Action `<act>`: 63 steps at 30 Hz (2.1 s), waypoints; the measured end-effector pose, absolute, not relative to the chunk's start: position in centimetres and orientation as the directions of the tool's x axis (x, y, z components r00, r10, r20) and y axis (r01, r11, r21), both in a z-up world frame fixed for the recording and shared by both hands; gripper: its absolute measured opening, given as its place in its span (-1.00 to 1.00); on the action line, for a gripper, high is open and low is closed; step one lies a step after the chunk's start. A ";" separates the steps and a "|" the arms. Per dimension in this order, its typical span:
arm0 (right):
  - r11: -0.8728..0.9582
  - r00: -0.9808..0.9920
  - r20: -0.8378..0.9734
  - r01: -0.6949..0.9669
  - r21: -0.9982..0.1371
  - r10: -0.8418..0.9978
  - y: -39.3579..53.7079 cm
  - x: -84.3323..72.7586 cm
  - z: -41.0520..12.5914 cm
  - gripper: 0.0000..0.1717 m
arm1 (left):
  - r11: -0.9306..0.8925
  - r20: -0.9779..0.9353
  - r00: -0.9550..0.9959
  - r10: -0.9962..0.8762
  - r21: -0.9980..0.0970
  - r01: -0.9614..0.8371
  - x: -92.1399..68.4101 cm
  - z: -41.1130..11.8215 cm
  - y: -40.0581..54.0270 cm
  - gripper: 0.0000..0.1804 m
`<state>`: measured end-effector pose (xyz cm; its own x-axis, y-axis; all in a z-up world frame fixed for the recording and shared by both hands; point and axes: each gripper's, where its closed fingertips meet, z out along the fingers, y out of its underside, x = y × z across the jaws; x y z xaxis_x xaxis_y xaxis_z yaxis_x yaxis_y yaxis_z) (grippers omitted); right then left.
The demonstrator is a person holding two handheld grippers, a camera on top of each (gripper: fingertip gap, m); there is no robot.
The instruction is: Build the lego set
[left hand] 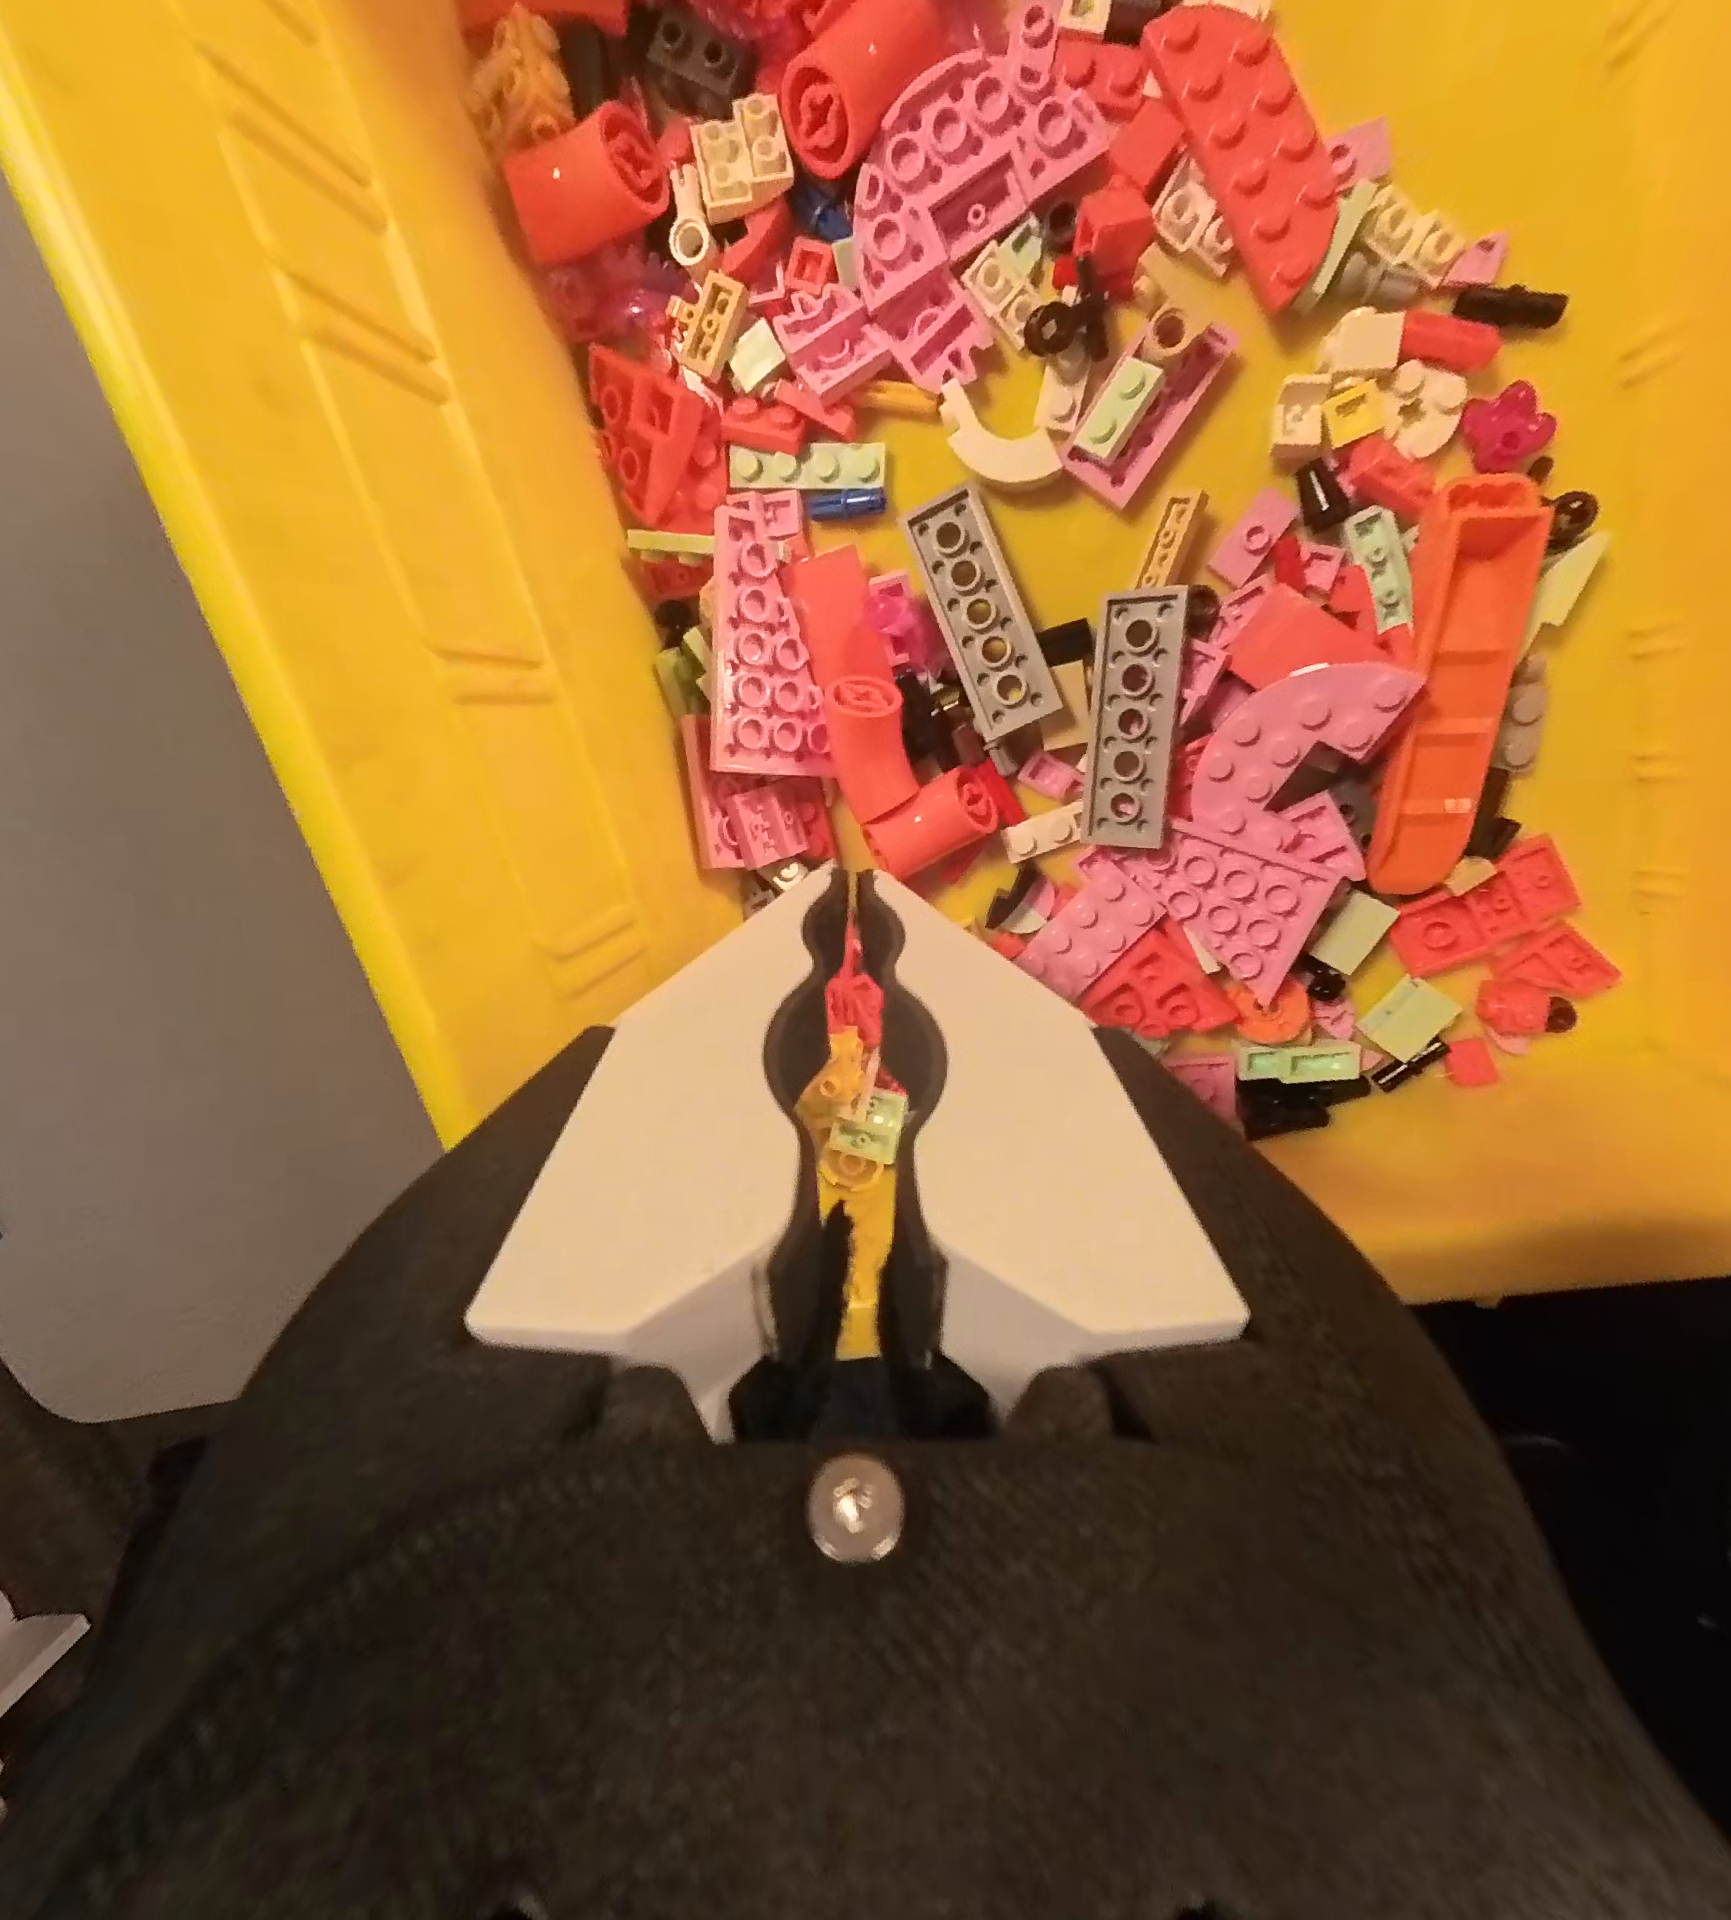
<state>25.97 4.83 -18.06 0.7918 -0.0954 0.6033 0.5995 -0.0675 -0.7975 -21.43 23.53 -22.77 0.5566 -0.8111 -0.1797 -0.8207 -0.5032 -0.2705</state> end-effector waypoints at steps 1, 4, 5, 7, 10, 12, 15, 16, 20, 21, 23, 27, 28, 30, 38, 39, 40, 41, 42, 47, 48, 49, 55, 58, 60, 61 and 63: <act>-0.067 0.793 0.602 0.599 -0.798 -0.096 4.8 26.0 -18.1 -0.64 | -0.503 -0.179 0.556 -0.811 -0.271 -0.821 -21.4 -22.8 23.5 -1.00; -0.065 0.793 0.601 0.598 -0.799 -0.096 4.8 26.0 -18.0 -0.64 | -0.503 -0.176 0.555 -0.813 -0.269 -0.821 -21.3 -22.9 23.4 -1.00; -0.065 0.793 0.602 0.598 -0.799 -0.096 4.8 26.0 -18.0 -0.64 | -0.503 -0.174 0.555 -0.814 -0.268 -0.822 -21.3 -22.9 23.4 -1.00; -0.065 0.792 0.603 0.600 -0.798 -0.094 4.8 25.9 -18.1 -0.64 | -0.502 -0.166 0.553 -0.817 -0.267 -0.822 -21.2 -23.0 23.3 -1.00; -0.066 0.791 0.605 0.601 -0.796 -0.093 4.8 25.9 -18.1 -0.64 | -0.501 -0.161 0.551 -0.819 -0.268 -0.823 -21.1 -23.1 23.1 -1.00; -0.066 0.791 0.605 0.602 -0.796 -0.092 4.8 25.9 -18.1 -0.64 | -0.502 -0.159 0.552 -0.818 -0.269 -0.822 -21.1 -23.1 23.1 -1.00; -0.066 0.790 0.606 0.603 -0.795 -0.091 4.9 25.9 -18.1 -0.64 | -0.504 -0.159 0.554 -0.817 -0.269 -0.821 -21.2 -23.1 23.1 -1.00; -0.066 0.790 0.606 0.603 -0.795 -0.090 4.9 25.9 -18.1 -0.64 | -0.505 -0.159 0.555 -0.817 -0.269 -0.820 -21.2 -23.1 23.1 -1.00; -0.062 0.791 0.606 0.602 -0.796 -0.088 4.8 25.8 -18.0 -0.64 | -0.505 -0.154 0.554 -0.818 -0.271 -0.820 -21.2 -22.9 23.1 -1.00; -0.061 0.791 0.605 0.602 -0.796 -0.088 4.8 25.8 -18.0 -0.64 | -0.505 -0.149 0.553 -0.819 -0.268 -0.820 -21.2 -22.9 23.1 -1.00; -0.056 0.793 0.603 0.601 -0.797 -0.086 4.8 25.7 -18.0 -0.64 | -0.502 -0.150 0.549 -0.822 -0.263 -0.824 -21.2 -22.7 23.3 -1.00; -0.053 0.794 0.602 0.600 -0.798 -0.082 4.8 25.6 -18.0 -0.64 | -0.492 -0.179 0.550 -0.816 -0.284 -0.823 -20.9 -21.9 24.3 -1.00; -0.052 0.794 0.603 0.601 -0.798 -0.082 4.8 25.6 -17.9 -0.64 | -0.491 -0.184 0.553 -0.813 -0.295 -0.820 -20.8 -21.7 24.6 -1.00; -0.050 0.793 0.603 0.601 -0.798 -0.083 4.8 25.6 -17.9 -0.64 | -0.486 -0.187 0.556 -0.810 -0.317 -0.814 -20.2 -21.3 25.3 -0.99; -0.028 0.803 0.592 0.592 -0.806 -0.070 4.7 25.2 -17.7 -0.64 | -0.451 -0.197 0.509 -0.838 -0.277 -0.849 -18.3 -22.0 26.5 -1.00; -0.031 0.802 0.592 0.592 -0.805 -0.072 4.7 25.3 -17.7 -0.64 | -0.446 -0.195 0.502 -0.842 -0.272 -0.853 -18.1 -22.2 26.5 -1.00; -0.033 0.802 0.592 0.592 -0.805 -0.072 4.7 25.3 -17.8 -0.64 | -0.444 -0.190 0.497 -0.847 -0.265 -0.856 -18.0 -22.3 26.5 -1.00; -0.033 0.802 0.593 0.592 -0.805 -0.072 4.7 25.3 -17.8 -0.64 | -0.445 -0.181 0.494 -0.850 -0.254 -0.859 -17.9 -22.6 26.5 -1.00; -0.033 0.801 0.594 0.593 -0.805 -0.073 4.7 25.3 -17.7 -0.64 | -0.448 -0.167 0.491 -0.855 -0.238 -0.861 -17.9 -22.9 26.4 -0.99; -0.039 0.799 0.597 0.596 -0.802 -0.071 4.7 25.3 -17.9 -0.64 | -0.469 -0.038 0.481 -0.876 -0.165 -0.867 -17.7 -25.0 24.6 -0.99; -0.039 0.799 0.597 0.596 -0.802 -0.071 4.7 25.3 -17.9 -0.64 | -0.475 -0.032 0.486 -0.874 -0.161 -0.865 -17.8 -25.3 24.4 -1.00; -0.040 0.799 0.597 0.596 -0.802 -0.070 4.7 25.3 -17.9 -0.64 | -0.481 -0.024 0.491 -0.871 -0.158 -0.862 -17.8 -25.5 24.2 -1.00; -0.045 0.798 0.599 0.598 -0.800 -0.067 4.8 25.3 -18.0 -0.64 | -0.489 0.091 0.481 -0.872 -0.204 -0.848 -16.3 -25.9 22.4 -0.98; -0.045 0.798 0.600 0.598 -0.800 -0.067 4.8 25.3 -18.0 -0.64 | -0.443 0.306 0.344 -0.888 -0.365 -0.819 -12.6 -23.8 19.2 -0.96; -0.043 0.799 0.598 0.596 -0.802 -0.065 4.8 25.3 -18.0 -0.64 | -0.457 0.330 0.334 -0.883 -0.442 -0.772 -11.7 -22.0 19.2 -0.79; -0.044 0.799 0.598 0.596 -0.802 -0.065 4.8 25.3 -18.0 -0.64 | -0.455 0.301 0.349 -0.888 -0.451 -0.768 -11.9 -21.7 19.7 -0.66; -0.045 0.799 0.598 0.596 -0.802 -0.064 4.8 25.3 -18.1 -0.64 | -0.426 0.230 0.359 -0.904 -0.433 -0.794 -12.7 -21.7 20.2 -0.42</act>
